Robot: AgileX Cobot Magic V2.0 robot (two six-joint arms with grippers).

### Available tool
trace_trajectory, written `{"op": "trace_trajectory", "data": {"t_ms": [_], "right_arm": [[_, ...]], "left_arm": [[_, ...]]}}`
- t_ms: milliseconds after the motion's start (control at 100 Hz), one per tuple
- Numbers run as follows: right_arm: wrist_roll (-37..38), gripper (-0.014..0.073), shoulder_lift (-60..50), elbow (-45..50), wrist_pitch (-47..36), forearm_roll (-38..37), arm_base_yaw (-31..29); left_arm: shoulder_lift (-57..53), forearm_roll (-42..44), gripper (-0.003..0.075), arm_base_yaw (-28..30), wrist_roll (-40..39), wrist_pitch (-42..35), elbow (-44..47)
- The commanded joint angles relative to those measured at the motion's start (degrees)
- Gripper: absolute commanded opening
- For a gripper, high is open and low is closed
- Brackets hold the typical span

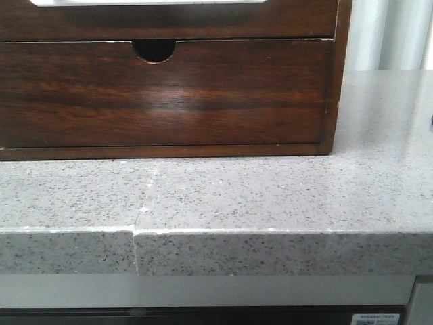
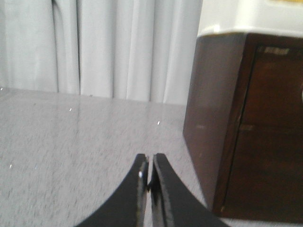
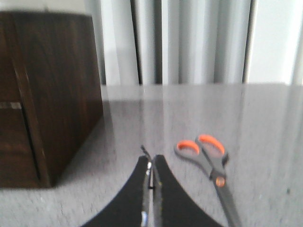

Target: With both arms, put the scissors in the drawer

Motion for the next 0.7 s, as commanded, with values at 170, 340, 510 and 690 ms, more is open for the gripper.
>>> {"op": "trace_trajectory", "data": {"t_ms": [170, 340, 510, 690], "right_arm": [[-0.35, -0.0069, 7.34, -15.54, 8.21, -1.48, -0.26], [-0.35, -0.0069, 18.23, -23.28, 15.05, -3.58, -0.26], [-0.35, -0.0069, 27.2, -28.44, 18.76, -3.82, -0.26], [-0.35, -0.0069, 31.47, -28.71, 18.37, -3.82, -0.26]], "left_arm": [[7.67, -0.84, -0.002, 0.11, -0.67, 6.71, -19.32], [18.75, -0.26, -0.002, 0.11, 0.04, 16.98, -29.82], [26.07, 0.63, -0.002, 0.11, 2.98, 19.38, -34.25], [29.6, 1.16, -0.002, 0.11, 2.98, 19.29, -34.34]]}}
